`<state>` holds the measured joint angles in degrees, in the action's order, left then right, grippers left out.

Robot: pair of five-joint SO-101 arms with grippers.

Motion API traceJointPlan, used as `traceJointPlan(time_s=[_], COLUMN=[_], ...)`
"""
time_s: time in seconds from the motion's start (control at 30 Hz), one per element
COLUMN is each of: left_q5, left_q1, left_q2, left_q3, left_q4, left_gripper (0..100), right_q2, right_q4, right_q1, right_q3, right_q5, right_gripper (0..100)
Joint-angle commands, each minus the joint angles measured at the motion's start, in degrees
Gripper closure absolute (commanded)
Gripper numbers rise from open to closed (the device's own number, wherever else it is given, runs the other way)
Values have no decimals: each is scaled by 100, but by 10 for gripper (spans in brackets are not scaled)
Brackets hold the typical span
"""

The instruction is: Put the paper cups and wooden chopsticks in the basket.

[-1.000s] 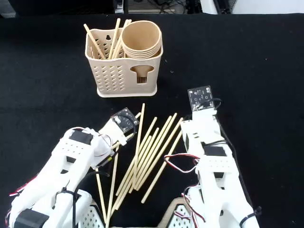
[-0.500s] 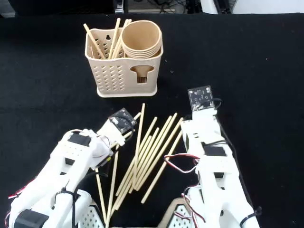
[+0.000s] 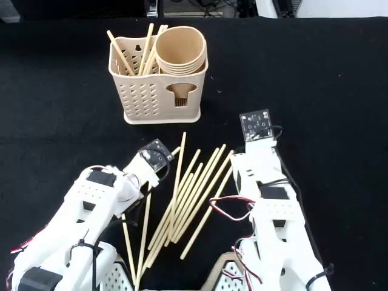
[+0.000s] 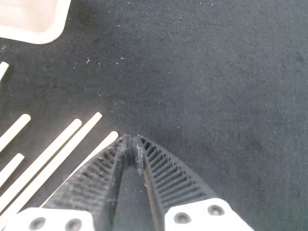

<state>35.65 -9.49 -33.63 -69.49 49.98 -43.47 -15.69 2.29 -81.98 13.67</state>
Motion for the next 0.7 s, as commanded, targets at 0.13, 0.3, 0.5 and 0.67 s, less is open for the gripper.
traceJointPlan(time_s=[0.13, 0.3, 0.5, 0.67], left_q5=[-53, -53, -53, -26], left_q1=[40, 40, 40, 40], left_q2=[-97, -114, -1169, -2822], left_q3=[866, 1191, 1209, 1226], left_q4=[1090, 1556, 2092, 2936], left_gripper=[970, 970, 970, 970], right_q2=[-119, -119, -119, -119], right_q4=[88, 97, 105, 105], right_q1=[-62, -62, -62, -62], right_q3=[13, 13, 13, 13], right_q5=[0, 0, 0, 0], right_gripper=[973, 973, 973, 973])
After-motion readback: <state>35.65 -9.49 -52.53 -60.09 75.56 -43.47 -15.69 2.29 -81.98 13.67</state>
